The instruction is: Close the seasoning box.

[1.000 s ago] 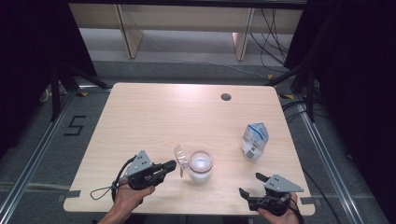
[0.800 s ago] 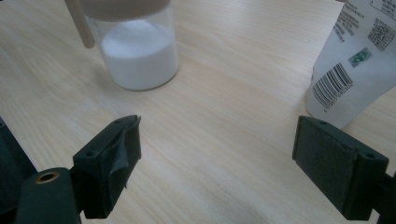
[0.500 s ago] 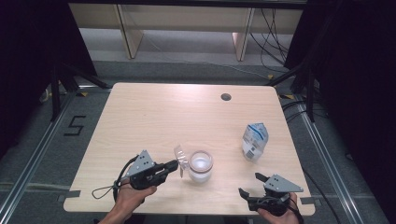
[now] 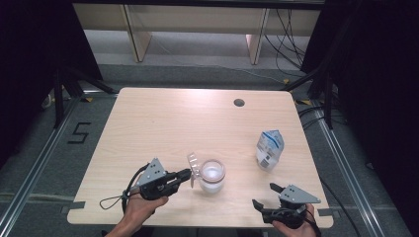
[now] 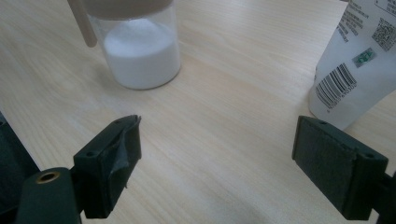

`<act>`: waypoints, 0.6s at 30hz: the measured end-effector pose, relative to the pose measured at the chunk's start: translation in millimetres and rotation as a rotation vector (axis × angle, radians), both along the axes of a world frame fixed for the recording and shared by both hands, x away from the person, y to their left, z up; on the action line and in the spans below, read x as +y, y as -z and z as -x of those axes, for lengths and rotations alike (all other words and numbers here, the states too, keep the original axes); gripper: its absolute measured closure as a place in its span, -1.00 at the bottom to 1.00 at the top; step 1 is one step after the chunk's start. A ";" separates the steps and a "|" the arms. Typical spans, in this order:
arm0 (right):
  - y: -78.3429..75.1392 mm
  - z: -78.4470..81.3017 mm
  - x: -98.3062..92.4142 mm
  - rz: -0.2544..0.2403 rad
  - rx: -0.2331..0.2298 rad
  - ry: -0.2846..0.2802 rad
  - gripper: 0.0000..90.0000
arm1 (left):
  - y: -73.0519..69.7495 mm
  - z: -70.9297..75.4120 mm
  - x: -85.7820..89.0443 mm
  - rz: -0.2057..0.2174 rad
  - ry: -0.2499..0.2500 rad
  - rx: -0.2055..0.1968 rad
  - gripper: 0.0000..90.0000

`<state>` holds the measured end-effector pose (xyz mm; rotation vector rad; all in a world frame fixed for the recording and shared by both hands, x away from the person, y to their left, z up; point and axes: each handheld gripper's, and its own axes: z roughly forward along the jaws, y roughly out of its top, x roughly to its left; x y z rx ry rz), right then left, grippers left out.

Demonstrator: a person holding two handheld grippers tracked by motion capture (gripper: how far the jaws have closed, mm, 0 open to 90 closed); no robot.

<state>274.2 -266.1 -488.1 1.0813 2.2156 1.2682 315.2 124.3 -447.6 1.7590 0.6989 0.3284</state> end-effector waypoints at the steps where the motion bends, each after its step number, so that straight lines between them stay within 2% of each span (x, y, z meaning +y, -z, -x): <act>1: 0.0 0.0 0.0 0.000 0.000 0.000 -0.63 | 0.0 0.0 0.0 0.000 0.000 0.000 0.87; 8: 0.0 0.1 0.1 0.004 -0.001 0.000 -0.63 | 0.3 -1.2 -3.7 0.011 0.014 -0.006 0.87; 9: -0.3 2.7 2.0 -0.011 0.025 0.021 -0.63 | -0.3 -0.7 -4.2 -0.003 0.007 -0.001 0.87; 10: -0.3 2.7 2.0 -0.011 0.025 0.021 -0.63 | -0.3 -0.7 -4.2 -0.003 0.007 -0.001 0.87; 14: 0.2 1.5 1.6 -0.007 0.009 0.011 -0.63 | 0.5 -1.7 -7.3 0.004 0.022 -0.010 0.87; 18: 0.6 -0.4 0.4 0.007 -0.017 -0.002 -0.63 | -0.8 -0.8 -10.3 -0.006 0.019 -0.004 0.86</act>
